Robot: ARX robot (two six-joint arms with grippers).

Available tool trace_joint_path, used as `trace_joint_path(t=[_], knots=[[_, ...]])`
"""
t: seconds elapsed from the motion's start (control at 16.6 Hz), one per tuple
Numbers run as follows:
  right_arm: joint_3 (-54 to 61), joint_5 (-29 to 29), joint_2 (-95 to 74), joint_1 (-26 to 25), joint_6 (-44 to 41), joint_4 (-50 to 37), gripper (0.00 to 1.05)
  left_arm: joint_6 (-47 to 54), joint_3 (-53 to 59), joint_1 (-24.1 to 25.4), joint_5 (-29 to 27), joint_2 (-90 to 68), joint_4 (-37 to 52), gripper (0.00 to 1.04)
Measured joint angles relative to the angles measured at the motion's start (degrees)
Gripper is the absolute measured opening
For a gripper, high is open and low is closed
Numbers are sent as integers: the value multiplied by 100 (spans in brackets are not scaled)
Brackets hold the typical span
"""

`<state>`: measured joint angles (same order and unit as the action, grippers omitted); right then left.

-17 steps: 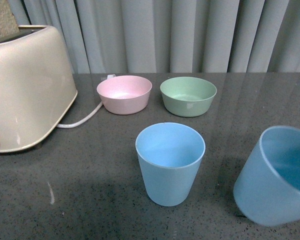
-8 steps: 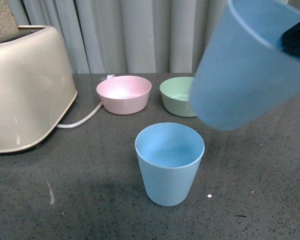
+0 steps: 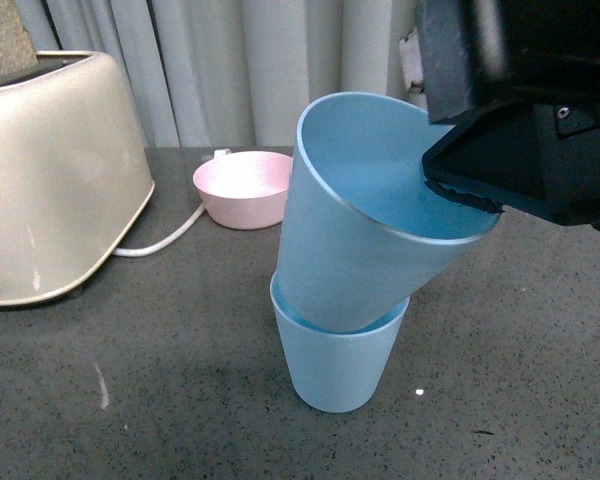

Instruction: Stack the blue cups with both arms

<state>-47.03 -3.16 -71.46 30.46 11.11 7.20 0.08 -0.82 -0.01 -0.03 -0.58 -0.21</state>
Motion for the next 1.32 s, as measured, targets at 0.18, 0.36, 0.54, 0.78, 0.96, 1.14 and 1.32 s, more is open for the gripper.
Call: trace_joint_path(t=[0.18,0.36,0.54,0.78,0.96,1.14,1.32], knots=[[-63,42,-219,72,2,-68,2,2,0,0,0,0,0,98],[-151,151,-404,72,4,-101,2,2,0,0,2,0,0,98],[-186,192,-533,59,4,-122,2,2,0,0,0,0,0,98],[-238,160,-544,42,79,-146,28,2,0,0,0,0,0,98],[-297,140,-505,-24,197,-238,60,0,0,0,0,0,0,98],[-352,-59,-168,-321,455,-389,93,2,0,0,0,0,0,98],[-334,-118,90,-649,640,-605,99,2,0,0,0,0,0,98]])
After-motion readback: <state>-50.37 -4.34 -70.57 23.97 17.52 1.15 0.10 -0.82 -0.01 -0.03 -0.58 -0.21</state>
